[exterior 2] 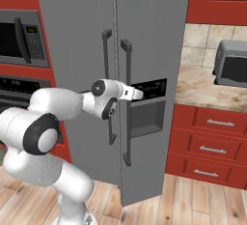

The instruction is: Move the hot dog bun to the plate on the dining table and place the condiment next to that plate. Then navigate to the fridge and take the sausage and place it on the plate as well.

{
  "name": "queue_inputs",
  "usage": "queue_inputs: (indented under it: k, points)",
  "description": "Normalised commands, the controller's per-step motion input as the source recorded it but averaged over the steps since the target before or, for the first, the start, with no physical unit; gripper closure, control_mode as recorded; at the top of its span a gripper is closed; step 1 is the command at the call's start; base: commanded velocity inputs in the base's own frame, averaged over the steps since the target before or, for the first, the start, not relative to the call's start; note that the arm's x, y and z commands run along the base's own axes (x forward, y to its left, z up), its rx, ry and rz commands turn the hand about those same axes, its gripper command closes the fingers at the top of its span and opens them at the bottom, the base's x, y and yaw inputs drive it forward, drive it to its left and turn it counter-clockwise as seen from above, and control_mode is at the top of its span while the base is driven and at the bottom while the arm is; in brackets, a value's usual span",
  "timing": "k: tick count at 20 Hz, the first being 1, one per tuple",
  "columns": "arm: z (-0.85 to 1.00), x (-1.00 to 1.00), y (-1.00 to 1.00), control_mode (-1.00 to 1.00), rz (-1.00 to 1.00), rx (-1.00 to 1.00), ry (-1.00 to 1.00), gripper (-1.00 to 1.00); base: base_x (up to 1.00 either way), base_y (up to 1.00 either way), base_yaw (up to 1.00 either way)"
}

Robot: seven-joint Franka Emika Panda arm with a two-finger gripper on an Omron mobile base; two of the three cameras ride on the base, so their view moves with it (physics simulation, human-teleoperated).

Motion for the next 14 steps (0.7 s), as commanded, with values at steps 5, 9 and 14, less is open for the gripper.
queue_inputs:
  k: [5, 9, 14]
  points:
    - [0.07, -0.71, 0.16, -1.0, 0.0, -0.06, -0.1, -1.0, 0.0, 0.0, 0.0]
    - [0.8, -0.8, 0.2, -1.0, 0.0, 0.0, -0.02, -1.0, 0.0, 0.0, 0.0]
    - [1.0, -0.08, 0.58, -1.0, 0.0, -0.04, 0.18, -1.0, 0.0, 0.0, 0.0]
